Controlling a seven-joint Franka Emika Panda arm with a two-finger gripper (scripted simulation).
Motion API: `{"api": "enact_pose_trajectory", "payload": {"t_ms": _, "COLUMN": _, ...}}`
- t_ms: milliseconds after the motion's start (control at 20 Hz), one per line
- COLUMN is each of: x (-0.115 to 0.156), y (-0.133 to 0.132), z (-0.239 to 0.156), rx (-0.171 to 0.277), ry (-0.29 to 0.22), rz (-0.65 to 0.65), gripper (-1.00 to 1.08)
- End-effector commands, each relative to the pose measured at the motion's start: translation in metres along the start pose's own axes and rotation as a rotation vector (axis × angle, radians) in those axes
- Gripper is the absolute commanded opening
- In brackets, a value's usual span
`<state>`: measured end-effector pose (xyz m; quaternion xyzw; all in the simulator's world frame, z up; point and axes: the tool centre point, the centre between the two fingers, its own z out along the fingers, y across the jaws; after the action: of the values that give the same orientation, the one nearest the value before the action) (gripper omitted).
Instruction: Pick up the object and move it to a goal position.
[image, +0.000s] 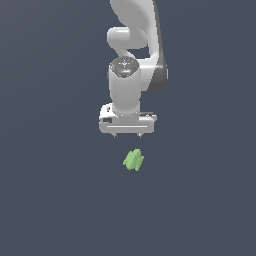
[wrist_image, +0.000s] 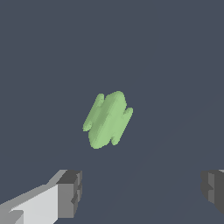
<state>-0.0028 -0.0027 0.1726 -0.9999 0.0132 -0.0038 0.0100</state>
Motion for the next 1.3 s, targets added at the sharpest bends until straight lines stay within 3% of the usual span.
{"api": "enact_pose_trajectory", "payload": {"t_ms": 0, "x": 0.0, "y": 0.0, "z": 0.0, "rx": 0.001, "ry": -0.001, "rz": 0.0, "gripper": 1.0}}
{"api": "enact_pose_trajectory", "payload": {"t_ms": 550, "x": 0.007, "y": -0.006, "z": 0.017, "rx": -0.001, "ry": -0.002, "rz": 0.082, "gripper": 1.0}}
{"api": "enact_pose_trajectory", "payload": {"t_ms": 1250, "x": 0.026, "y": -0.023, "z": 0.077, "rx": -0.014, "ry": -0.004, "rz": 0.349, "gripper": 1.0}}
